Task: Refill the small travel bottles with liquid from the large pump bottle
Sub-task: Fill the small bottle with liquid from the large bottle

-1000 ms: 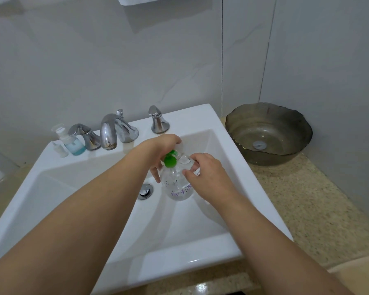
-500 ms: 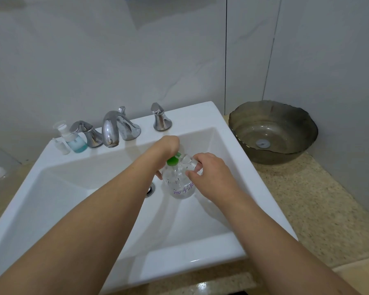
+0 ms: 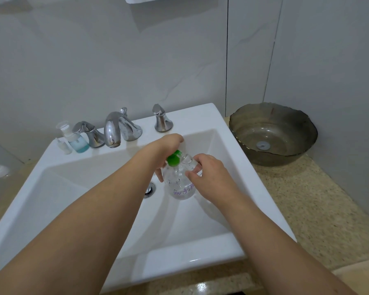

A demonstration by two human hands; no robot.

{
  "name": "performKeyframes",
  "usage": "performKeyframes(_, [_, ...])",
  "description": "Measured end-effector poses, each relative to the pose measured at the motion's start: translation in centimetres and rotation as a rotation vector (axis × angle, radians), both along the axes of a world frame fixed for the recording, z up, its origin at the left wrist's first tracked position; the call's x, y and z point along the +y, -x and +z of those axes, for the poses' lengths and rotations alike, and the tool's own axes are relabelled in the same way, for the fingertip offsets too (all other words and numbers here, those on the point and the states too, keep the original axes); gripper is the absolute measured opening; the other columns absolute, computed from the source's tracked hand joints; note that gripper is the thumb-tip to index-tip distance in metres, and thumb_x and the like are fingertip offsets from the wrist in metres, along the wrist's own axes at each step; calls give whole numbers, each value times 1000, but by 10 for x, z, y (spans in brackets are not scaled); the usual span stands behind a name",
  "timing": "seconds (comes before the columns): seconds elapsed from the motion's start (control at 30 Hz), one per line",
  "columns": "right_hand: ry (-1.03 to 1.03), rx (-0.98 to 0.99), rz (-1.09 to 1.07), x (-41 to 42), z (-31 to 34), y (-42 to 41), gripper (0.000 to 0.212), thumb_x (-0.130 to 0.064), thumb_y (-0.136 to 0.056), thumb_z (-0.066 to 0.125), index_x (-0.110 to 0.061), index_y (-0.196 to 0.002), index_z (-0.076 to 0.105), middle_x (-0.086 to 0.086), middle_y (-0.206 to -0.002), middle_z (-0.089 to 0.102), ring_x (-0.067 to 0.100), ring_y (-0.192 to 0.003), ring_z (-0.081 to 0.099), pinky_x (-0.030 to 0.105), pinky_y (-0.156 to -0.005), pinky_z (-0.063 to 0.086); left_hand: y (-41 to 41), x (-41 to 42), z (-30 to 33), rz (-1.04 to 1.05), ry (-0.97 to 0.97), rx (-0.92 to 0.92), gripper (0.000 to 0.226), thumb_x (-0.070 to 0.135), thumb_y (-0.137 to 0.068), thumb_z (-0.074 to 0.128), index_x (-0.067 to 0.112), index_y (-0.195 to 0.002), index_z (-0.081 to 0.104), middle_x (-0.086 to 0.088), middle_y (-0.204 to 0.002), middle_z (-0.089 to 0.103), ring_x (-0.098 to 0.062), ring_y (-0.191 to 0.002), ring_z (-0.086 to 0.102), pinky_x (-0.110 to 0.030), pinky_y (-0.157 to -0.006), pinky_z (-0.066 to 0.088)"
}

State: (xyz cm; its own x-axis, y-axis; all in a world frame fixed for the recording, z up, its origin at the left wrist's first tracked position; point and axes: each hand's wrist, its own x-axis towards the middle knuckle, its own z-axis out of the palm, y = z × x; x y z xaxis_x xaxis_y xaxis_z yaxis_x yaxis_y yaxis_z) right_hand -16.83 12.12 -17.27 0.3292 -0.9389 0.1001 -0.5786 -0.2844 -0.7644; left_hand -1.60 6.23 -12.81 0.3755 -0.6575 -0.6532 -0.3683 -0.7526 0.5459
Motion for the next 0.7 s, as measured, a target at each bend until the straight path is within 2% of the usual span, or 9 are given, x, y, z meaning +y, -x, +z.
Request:
performKeyframes(0.1, [-7, 14, -1, -1, -2, 0, 24, -29, -90, 63, -17, -109, 57, -1, -104, 59, 18, -97, 55, 34, -84, 46, 6, 1, -1, 2, 35, -64, 46, 34, -96, 33, 7, -126, 55, -20, -129, 58, -48, -116, 56, -72, -77, 52])
performKeyframes(0.23, [-26, 41, -1, -1, -2, -1, 23, -29, -90, 63, -17, -109, 58, 0, -104, 59, 20, -97, 55, 35, -84, 46, 8, 1, -5, 6, 72, -128, 41, 17, -89, 28, 4, -111, 61, -26, -117, 64, -50, -99, 64, -71, -77, 53])
performKeyframes(0.43, [-35, 36, 1, 0, -1, -1, 23, -29, -90, 63, -16, -109, 58, 0, -104, 60, 20, -97, 55, 37, -85, 48, 10, 2, -5, -17, 97, -168, 40, 8, -91, 26, -1, -108, 62, -28, -116, 64, -53, -100, 65, -70, -80, 54])
performKeyframes(0.53, [-38, 31, 4, 0, -2, -1, 23, -28, -90, 63, -16, -108, 57, 1, -104, 59, 20, -96, 55, 37, -85, 48, 8, 4, -6, -17, 87, -140, 41, 19, -92, 31, 2, -116, 60, -23, -124, 63, -49, -107, 62, -67, -83, 53])
performKeyframes(0.6, [-38, 21, 5, 1, -2, -1, 21, -28, -90, 63, -17, -107, 57, 0, -103, 59, 19, -96, 55, 36, -84, 47, 6, 6, -4, -10, 56, -92, 49, 38, -97, 38, 8, -133, 53, -16, -136, 55, -47, -124, 52, -64, -88, 49])
performKeyframes(0.7, [-33, 5, 9, 2, -1, -1, 20, -27, -90, 63, -18, -105, 55, -1, -102, 59, 18, -94, 55, 36, -83, 47, 1, 5, 2, -13, -3, 0, 69, 55, -92, 45, 12, -145, 47, -14, -146, 47, -44, -139, 38, -76, -95, 37])
